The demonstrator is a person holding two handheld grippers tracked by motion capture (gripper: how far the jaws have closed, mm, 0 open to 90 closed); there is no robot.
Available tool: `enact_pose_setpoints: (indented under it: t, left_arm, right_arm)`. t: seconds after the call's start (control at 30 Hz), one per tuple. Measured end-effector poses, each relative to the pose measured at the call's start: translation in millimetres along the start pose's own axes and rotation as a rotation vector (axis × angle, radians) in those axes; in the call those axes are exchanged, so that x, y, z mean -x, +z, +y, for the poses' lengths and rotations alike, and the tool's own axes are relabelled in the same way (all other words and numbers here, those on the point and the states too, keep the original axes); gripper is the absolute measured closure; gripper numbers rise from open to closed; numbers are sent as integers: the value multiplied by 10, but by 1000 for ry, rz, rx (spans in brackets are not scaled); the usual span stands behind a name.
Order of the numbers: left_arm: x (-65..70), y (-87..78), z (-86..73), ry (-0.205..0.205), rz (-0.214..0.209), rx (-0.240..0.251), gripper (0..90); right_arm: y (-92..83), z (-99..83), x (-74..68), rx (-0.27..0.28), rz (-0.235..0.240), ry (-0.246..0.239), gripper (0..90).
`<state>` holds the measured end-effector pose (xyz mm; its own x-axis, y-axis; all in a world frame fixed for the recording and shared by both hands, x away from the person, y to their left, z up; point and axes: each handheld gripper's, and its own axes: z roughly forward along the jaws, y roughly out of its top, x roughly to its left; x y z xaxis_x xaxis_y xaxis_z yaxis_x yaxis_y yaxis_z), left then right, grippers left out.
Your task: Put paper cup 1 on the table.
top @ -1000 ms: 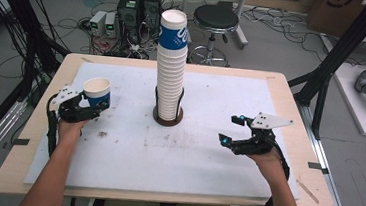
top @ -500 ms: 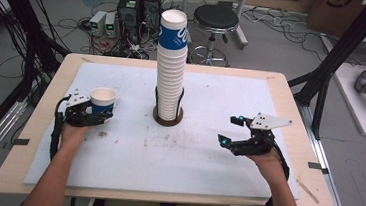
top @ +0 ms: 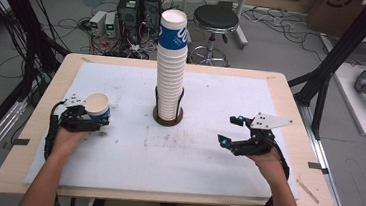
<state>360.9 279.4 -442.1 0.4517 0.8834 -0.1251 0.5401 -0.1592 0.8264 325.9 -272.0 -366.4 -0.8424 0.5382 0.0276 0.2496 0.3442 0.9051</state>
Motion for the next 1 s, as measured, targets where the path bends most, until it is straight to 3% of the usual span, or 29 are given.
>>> enact_pose_setpoints:
  t: [0.37, 0.43, 0.63, 0.7, 0.77, 0.9, 1.0]
  left_arm:
    - [-27, -303, -59, -9, -23, 47, 165]
    - [-33, -382, -56, -16, -25, 77, 163]
    - [-1, -625, 47, -10, -46, 256, 161]
    - [30, -681, 89, -9, -69, 329, 161]
    - [52, -711, 116, -8, -87, 369, 161]
    - [122, -733, 186, -13, -136, 415, 161]
    - [178, -734, 251, 6, -166, 418, 161]
  right_arm:
    - [23, -1, -6, -8, 2, -4, 183]
    - [25, -2, -8, -12, 2, -1, 183]
    - [25, -5, 1, -11, 3, -4, 183]
    - [21, -5, -2, -13, 2, -1, 183]
    - [21, -5, -2, -13, 1, -2, 183]
    - [21, -6, -5, -14, -2, 0, 183]
    - [26, -9, -4, -13, -1, 3, 183]
